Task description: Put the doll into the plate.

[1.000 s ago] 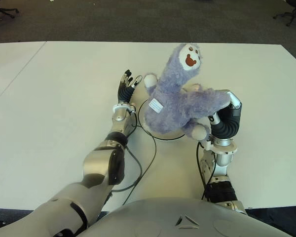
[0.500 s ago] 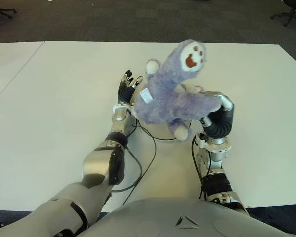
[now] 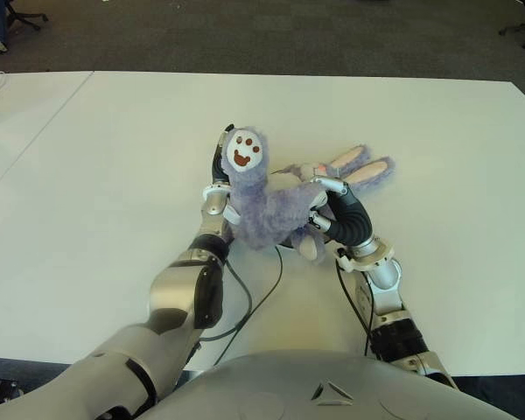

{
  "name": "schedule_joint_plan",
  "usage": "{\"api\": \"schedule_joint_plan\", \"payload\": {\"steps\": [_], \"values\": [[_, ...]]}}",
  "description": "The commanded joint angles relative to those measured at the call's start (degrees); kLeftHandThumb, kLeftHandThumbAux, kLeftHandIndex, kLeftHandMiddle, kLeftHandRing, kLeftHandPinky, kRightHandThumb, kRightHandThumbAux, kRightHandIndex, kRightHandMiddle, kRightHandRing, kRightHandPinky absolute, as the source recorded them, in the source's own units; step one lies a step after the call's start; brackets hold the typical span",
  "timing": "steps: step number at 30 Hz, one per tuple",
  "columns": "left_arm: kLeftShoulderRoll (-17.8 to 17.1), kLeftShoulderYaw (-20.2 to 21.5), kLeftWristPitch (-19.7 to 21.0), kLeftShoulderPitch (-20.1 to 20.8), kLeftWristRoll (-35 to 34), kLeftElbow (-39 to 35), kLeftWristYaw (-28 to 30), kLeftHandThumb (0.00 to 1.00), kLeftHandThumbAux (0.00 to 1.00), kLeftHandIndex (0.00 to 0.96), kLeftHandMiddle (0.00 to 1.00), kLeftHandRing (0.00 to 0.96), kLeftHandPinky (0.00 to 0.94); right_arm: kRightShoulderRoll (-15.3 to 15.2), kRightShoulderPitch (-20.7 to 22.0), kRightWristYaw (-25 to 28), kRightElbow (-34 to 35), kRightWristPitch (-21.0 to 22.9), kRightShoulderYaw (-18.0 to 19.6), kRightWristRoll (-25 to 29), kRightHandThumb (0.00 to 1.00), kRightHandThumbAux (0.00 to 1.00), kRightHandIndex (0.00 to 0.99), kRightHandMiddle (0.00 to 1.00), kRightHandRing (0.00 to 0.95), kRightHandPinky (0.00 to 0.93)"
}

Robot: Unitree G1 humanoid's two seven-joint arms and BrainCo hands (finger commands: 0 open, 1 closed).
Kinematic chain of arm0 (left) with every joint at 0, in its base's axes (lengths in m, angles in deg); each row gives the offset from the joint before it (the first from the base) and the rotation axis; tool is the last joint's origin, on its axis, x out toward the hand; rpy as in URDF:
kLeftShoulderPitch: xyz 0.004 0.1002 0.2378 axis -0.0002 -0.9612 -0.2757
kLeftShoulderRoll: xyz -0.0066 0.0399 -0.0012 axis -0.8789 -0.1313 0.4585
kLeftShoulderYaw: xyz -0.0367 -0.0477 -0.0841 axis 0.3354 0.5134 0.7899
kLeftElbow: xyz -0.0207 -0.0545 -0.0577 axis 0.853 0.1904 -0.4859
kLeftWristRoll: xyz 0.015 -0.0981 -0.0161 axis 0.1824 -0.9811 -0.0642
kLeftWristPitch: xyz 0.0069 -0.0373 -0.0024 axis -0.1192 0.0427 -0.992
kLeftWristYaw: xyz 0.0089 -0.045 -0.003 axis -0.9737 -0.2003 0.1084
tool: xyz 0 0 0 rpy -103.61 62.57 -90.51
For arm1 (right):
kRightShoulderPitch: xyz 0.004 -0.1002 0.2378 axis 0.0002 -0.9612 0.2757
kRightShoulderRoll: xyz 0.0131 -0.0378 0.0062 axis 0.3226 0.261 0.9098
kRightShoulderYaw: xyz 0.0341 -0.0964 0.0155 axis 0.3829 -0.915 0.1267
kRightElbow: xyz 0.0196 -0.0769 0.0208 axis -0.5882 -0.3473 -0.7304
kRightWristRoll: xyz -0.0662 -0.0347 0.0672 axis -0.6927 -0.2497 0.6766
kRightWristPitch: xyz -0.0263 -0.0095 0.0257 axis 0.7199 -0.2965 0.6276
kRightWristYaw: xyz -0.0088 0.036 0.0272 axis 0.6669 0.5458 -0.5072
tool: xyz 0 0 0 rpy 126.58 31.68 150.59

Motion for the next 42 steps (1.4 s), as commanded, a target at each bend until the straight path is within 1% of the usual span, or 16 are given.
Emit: {"api": "schedule_joint_plan", "payload": {"steps": [1,3,5,7,8,9,10,11,12,13,14,15,19,22,33,42], "values": [[0.5,1.0,8.2,-11.7,-0.9,7.7,-0.3,0.0,0.585,0.0,0.014,0.0,0.0,-3.8,-10.0,1.6,-2.8,7.7,-0.3,0.5,0.693,0.725,0.428,0.712,0.734,0.725],[0.5,0.7,8.5,-11.7,-0.6,7.7,-0.7,0.0,0.588,0.002,0.017,0.001,0.003,-5.1,-9.6,2.4,-2.3,8.4,-0.3,-0.4,0.687,0.728,0.425,0.698,0.728,0.737],[0.4,0.7,8.9,-11.7,-0.5,7.7,-1.0,0.0,0.601,0.004,0.021,0.005,0.004,-7.0,-8.2,4.1,-2.2,9.2,-0.9,-1.8,0.677,0.731,0.422,0.68,0.713,0.712],[0.4,0.8,9.3,-11.6,-0.6,7.8,-1.1,0.0,0.618,0.003,0.022,0.007,0.006,-9.2,-6.8,6.4,-2.0,10.6,-1.8,-3.0,0.669,0.733,0.413,0.601,0.628,0.611],[0.4,0.9,9.3,-11.5,-0.6,7.8,-1.1,0.0,0.625,0.004,0.021,0.007,0.004,-10.0,-6.4,7.4,-1.8,11.3,-2.2,-3.2,0.665,0.736,0.404,0.483,0.51,0.507],[0.5,0.9,9.4,-11.5,-0.7,7.8,-1.1,0.0,0.626,0.004,0.021,0.007,0.004,-10.8,-6.1,8.3,-1.5,12.0,-2.6,-3.2,0.664,0.736,0.403,0.463,0.49,0.489],[0.5,1.0,9.4,-11.5,-0.8,7.8,-1.1,0.0,0.629,0.004,0.021,0.007,0.002,-11.3,-5.9,9.0,-1.4,12.5,-2.8,-3.2,0.209,0.669,0.222,0.32,0.33,0.334],[0.5,1.0,9.4,-11.5,-0.8,7.8,-1.1,0.0,0.629,0.004,0.021,0.007,0.001,-11.5,-5.8,9.3,-1.2,12.8,-2.9,-3.1,0.083,0.656,0.174,0.284,0.289,0.295],[0.5,1.0,9.4,-11.5,-0.8,7.8,-1.1,0.0,0.63,0.004,0.021,0.007,0.001,-12.2,-5.6,10.0,-1.0,13.1,-3.1,-3.1,0.062,0.654,0.166,0.278,0.282,0.288],[0.5,1.1,9.4,-11.5,-0.9,7.8,-1.0,0.0,0.631,0.002,0.02,0.006,0.0,-13.3,-5.2,10.9,-0.9,13.6,-3.4,-3.9,0.032,0.626,0.098,0.188,0.171,0.161],[0.5,1.1,9.4,-11.5,-0.9,7.8,-0.9,0.0,0.632,0.0,0.017,0.005,0.0,-14.1,-4.8,11.5,-0.7,13.9,-3.5,-4.5,0.007,0.555,0.024,0.046,0.042,0.04],[0.6,1.2,9.3,-11.5,-1.0,7.8,-0.8,0.0,0.626,0.0,0.015,0.003,0.0,-15.0,-4.5,11.8,-0.5,14.2,-3.6,-5.5,0.002,0.52,0.005,0.011,0.01,0.009],[0.5,1.1,9.2,-11.4,-0.9,7.8,-0.8,0.0,0.624,0.0,0.011,0.003,0.008,-17.1,-4.0,11.4,0.5,15.2,-3.7,-9.0,0.0,0.468,0.0,0.0,0.0,0.0],[0.5,0.9,9.2,-11.5,-0.7,7.8,-0.9,0.0,0.63,0.0,0.011,0.003,0.002,-17.7,-3.9,11.2,0.9,15.7,-3.9,-9.8,0.0,0.448,0.0,0.0,0.0,0.0],[0.3,1.0,9.5,-11.6,-0.8,7.9,-0.7,0.0,0.616,0.0,0.012,0.0,0.0,-17.5,-1.3,12.0,-1.7,17.5,-5.2,-8.4,0.0,0.38,0.0,0.0,0.0,0.0],[0.3,0.9,8.8,-11.7,-0.7,7.8,-0.4,0.0,0.604,0.0,0.008,0.0,0.0,-17.7,-0.9,12.8,-0.5,19.7,-5.6,-6.9,0.0,0.376,0.0,0.0,0.0,0.0]]}}
